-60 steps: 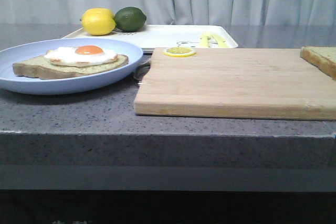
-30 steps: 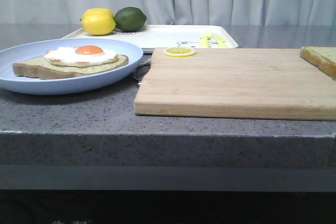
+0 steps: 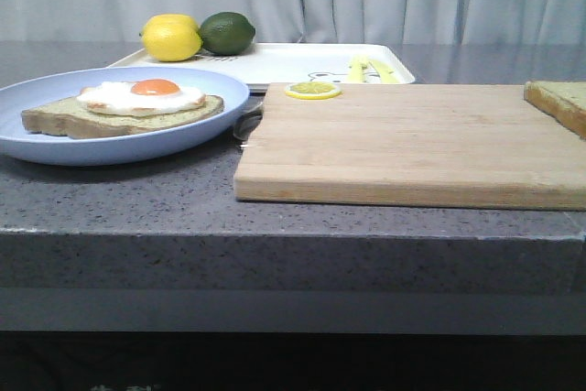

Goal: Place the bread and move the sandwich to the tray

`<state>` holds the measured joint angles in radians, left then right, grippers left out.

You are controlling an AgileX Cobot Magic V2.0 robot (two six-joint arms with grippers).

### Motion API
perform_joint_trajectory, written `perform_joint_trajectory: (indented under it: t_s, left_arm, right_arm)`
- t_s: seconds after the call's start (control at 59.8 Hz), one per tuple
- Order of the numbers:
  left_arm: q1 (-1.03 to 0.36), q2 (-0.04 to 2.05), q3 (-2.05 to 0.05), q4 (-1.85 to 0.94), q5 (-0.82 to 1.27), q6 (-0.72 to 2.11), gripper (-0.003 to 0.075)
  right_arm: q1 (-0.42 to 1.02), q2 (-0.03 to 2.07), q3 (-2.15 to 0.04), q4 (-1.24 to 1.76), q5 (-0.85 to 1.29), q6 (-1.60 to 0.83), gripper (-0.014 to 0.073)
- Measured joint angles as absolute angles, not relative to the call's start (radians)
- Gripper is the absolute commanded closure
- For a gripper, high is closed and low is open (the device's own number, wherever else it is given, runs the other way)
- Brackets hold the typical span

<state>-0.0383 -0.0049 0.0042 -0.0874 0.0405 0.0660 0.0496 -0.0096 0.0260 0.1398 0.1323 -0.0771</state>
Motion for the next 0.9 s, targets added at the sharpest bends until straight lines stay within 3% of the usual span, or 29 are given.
perform_joint_trajectory:
  t_s: [0.201, 0.318, 0.485, 0.753, 0.837, 0.904]
  left_arm:
    - [-0.038, -0.005, -0.095, -0.145, -0.033, 0.066, 0.0739]
    - [-0.038, 0.011, -0.255, -0.118, 0.050, 0.066, 0.0739]
    - [-0.038, 0.197, -0.413, -0.097, 0.223, 0.066, 0.0739]
    - [-0.038, 0.417, -0.463, -0.094, 0.243, 0.066, 0.0737]
    - [-0.038, 0.420, -0.465, -0.094, 0.226, 0.066, 0.0695]
    - [-0.038, 0.420, -0.465, -0.094, 0.216, 0.066, 0.0588]
  right_arm:
    - [0.050, -0.010, -0.106, 0.145, 0.194, -0.077, 0.0654]
    - [0.050, 0.007, -0.289, 0.146, 0.260, -0.077, 0.0655]
    - [0.050, 0.173, -0.501, 0.146, 0.381, -0.077, 0.0655]
    - [0.050, 0.418, -0.591, 0.146, 0.417, -0.077, 0.0650]
    - [0.050, 0.438, -0.591, 0.146, 0.417, -0.077, 0.0584]
    - [0.050, 0.439, -0.591, 0.146, 0.417, -0.077, 0.0452]
